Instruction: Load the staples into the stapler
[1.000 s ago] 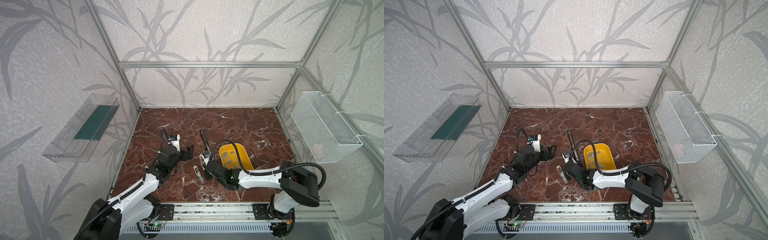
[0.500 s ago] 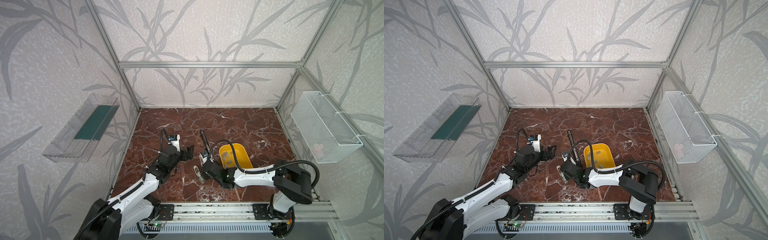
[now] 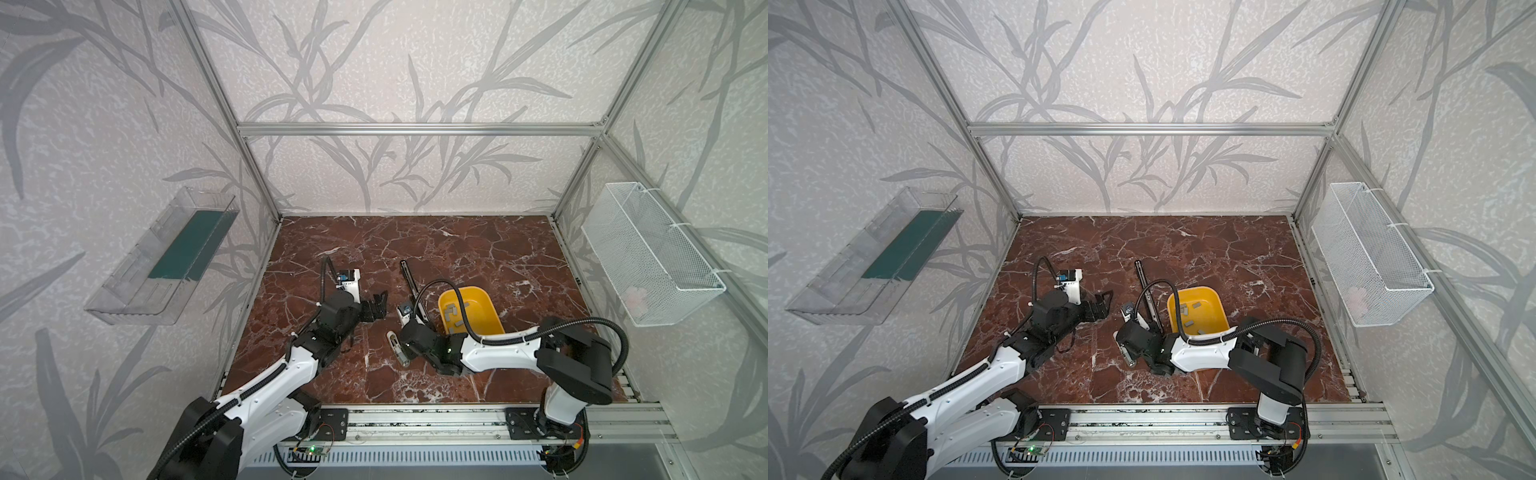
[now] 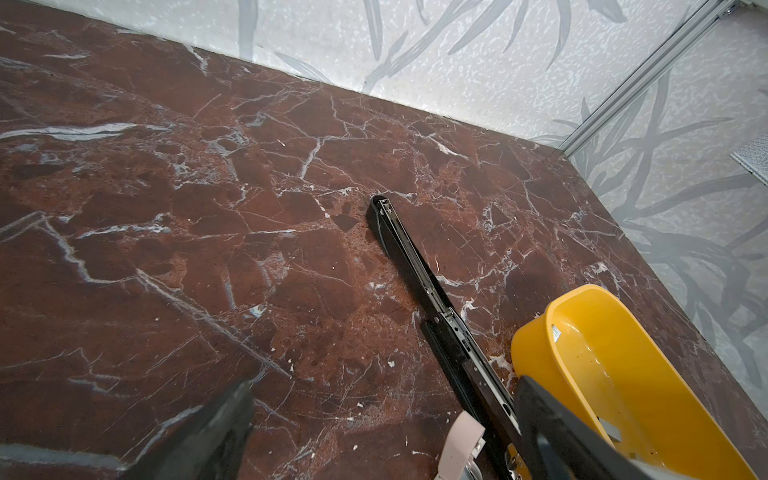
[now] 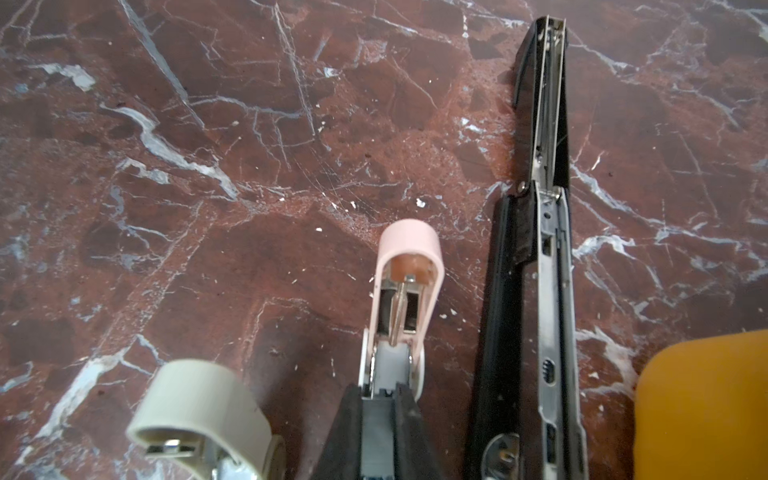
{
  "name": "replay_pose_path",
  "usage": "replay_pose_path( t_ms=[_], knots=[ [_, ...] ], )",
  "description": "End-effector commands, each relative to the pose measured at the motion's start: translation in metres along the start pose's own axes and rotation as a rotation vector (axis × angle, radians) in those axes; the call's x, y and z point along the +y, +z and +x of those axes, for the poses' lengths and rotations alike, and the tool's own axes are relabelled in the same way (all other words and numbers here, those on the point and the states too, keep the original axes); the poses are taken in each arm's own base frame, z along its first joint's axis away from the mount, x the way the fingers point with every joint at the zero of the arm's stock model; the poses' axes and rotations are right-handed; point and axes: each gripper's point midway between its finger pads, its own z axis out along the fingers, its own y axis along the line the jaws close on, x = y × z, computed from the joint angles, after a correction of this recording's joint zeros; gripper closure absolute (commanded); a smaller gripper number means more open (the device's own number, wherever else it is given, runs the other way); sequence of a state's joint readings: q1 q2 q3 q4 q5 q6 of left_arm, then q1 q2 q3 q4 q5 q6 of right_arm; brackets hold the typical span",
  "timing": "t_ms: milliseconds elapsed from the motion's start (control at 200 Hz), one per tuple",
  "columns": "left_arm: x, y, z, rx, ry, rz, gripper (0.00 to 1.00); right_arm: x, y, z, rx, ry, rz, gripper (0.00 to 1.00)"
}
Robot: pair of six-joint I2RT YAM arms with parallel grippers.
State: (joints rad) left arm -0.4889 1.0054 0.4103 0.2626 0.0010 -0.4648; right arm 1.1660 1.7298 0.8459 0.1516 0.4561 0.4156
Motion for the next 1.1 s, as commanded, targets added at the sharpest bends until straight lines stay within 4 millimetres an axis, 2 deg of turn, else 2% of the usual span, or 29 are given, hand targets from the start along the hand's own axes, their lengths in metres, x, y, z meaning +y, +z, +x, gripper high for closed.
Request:
replay_pose_path(
  t_ms=[0,1095],
  knots=[
    [0.0003,-0.0011,-0.0038,-0.016,0.001,-0.007,0.02,0.0001,0.0005,-0.0045,-0.007,-0.013,0.026,1.00],
    [0.0002,-0.0016,-0.0041,-0.017,0.000,-0.005,0.02,-0.0033,0.0072,0.0004,0.027,0.000,0.047,1.00]
  ],
)
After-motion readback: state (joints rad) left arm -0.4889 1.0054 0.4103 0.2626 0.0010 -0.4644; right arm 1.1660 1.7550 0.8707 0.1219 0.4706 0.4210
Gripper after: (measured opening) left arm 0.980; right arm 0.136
